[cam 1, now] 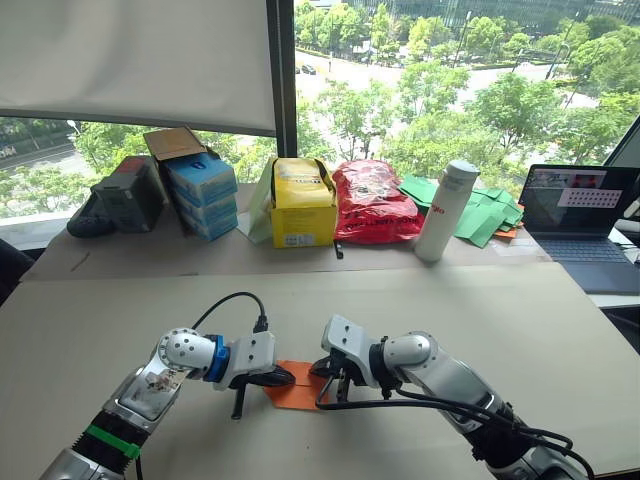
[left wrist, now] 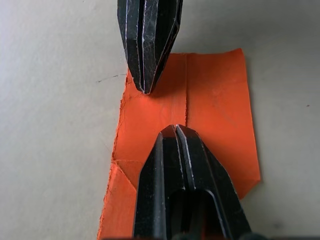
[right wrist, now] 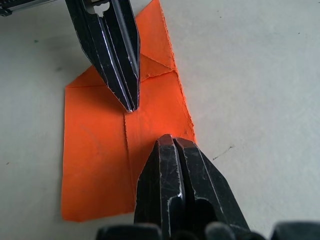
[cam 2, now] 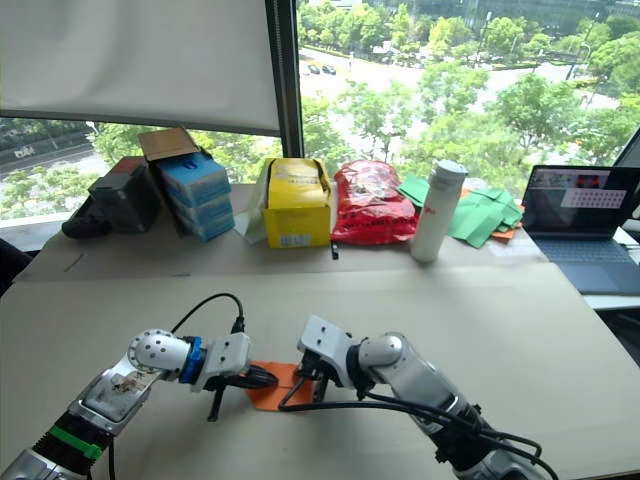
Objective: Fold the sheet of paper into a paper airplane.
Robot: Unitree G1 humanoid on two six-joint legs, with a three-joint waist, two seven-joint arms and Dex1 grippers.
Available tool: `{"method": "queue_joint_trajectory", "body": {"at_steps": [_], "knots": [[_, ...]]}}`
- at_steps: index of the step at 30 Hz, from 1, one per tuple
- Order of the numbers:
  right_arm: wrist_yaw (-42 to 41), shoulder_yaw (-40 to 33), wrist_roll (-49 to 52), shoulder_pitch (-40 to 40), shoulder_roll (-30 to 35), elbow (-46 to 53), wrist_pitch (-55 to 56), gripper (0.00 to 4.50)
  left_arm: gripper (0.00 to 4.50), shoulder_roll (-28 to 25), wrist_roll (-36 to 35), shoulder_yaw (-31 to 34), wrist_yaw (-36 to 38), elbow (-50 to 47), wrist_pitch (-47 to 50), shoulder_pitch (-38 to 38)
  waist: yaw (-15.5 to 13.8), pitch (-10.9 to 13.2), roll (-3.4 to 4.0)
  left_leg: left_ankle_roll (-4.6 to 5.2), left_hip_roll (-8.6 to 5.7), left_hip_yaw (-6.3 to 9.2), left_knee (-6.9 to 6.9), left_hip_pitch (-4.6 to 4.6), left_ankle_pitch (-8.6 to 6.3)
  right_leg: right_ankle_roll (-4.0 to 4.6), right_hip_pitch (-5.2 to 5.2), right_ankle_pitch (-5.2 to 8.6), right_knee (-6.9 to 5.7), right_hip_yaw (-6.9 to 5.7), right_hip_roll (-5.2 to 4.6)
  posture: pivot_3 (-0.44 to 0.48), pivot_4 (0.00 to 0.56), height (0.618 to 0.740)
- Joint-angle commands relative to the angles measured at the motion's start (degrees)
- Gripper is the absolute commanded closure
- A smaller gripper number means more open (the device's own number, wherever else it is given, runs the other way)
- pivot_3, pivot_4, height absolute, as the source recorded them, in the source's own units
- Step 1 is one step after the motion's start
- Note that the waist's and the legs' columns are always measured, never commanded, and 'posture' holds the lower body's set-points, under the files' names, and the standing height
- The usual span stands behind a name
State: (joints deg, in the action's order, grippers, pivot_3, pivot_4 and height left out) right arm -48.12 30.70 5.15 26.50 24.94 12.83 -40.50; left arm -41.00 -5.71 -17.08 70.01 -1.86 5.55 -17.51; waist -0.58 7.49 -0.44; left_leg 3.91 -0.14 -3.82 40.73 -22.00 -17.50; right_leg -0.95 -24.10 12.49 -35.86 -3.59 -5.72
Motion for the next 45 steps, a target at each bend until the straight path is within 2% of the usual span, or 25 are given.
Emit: {"method": "queue_joint_trajectory", "body": {"at_steps": [1,9,15,22,31,34,37,43,45], "knots": [[-0.1,1.9,-1.2,-0.8,0.9,-1.8,-2.7,4.46,4.50,-2.5,2.4,-0.2,0.0,2.5,-0.7,2.4,0.1,0.0,0.00,0.00,0.00,0.00,0.00,0.00,0.00,0.00,-0.01,0.00,0.00,0.00,0.00,0.000,0.150,0.740],[0.4,1.9,-1.0,-0.5,0.2,-2.2,-3.2,4.46,4.50,-6.1,1.1,3.3,-0.6,2.9,-1.1,7.1,0.8,0.0,0.04,-0.02,0.07,0.02,-0.04,0.10,0.01,0.08,-0.02,0.05,-0.04,-0.01,-0.08,0.000,0.150,0.740],[0.4,2.0,-0.9,-0.4,-0.1,-2.3,-3.2,4.46,4.50,-7.7,1.0,4.9,-0.8,4.2,-3.2,11.0,1.3,-0.1,0.08,-0.09,0.02,0.02,-0.39,0.48,0.03,0.12,0.00,0.07,0.01,-0.02,-0.48,0.000,0.150,0.740],[0.3,2.2,-1.0,-0.4,0.0,-2.3,-3.0,4.46,4.50,-9.5,1.4,7.1,-1.1,8.2,-6.5,12.8,1.4,-0.2,0.24,-0.28,0.02,-0.04,-0.84,0.81,0.15,0.25,0.03,0.12,0.01,-0.07,-0.65,0.000,0.150,0.740],[0.5,2.4,-1.2,0.0,-0.3,-2.2,-2.3,4.46,4.50,-10.9,0.4,9.0,-0.8,8.5,-7.4,13.3,1.4,-0.3,0.40,-0.33,0.03,-0.03,-0.96,0.86,0.17,0.32,0.02,0.15,0.00,-0.09,-0.67,0.000,0.150,0.740],[1.0,1.5,-0.6,0.4,-1.5,-1.4,-1.1,4.46,4.50,-10.9,-2.8,11.0,-0.5,5.3,-4.5,12.9,1.6,-0.3,0.39,-0.33,0.05,-0.03,-0.96,0.85,0.17,0.32,-0.01,0.15,0.00,-0.08,-0.66,0.000,0.150,0.740],[1.2,-0.7,1.0,0.7,-2.7,1.3,0.1,4.46,4.50,-10.3,-10.6,14.9,-0.2,0.0,3.4,12.3,1.7,-0.2,0.28,-0.35,0.06,-0.03,-0.97,0.78,0.18,0.34,-0.05,0.15,-0.02,-0.06,-0.70,0.000,0.150,0.740],[1.1,-4.9,3.5,0.9,-2.9,7.9,0.9,4.46,4.50,-11.0,-21.0,21.2,-0.7,-8.2,16.3,12.9,1.4,0.2,-0.18,-0.80,0.01,0.06,-0.82,-0.32,0.47,0.36,-0.72,0.12,-0.12,-0.19,-0.62,0.000,0.150,0.740],[0.3,-7.8,6.3,0.6,-2.7,11.6,-0.3,3.90,4.50,-11.2,-24.0,23.3,-0.7,-10.6,19.6,14.6,1.4,0.3,-0.30,-0.88,-0.01,0.04,-0.81,-0.46,0.52,0.34,-0.82,0.12,-0.10,-0.26,-0.55,0.000,0.150,0.740]]}}
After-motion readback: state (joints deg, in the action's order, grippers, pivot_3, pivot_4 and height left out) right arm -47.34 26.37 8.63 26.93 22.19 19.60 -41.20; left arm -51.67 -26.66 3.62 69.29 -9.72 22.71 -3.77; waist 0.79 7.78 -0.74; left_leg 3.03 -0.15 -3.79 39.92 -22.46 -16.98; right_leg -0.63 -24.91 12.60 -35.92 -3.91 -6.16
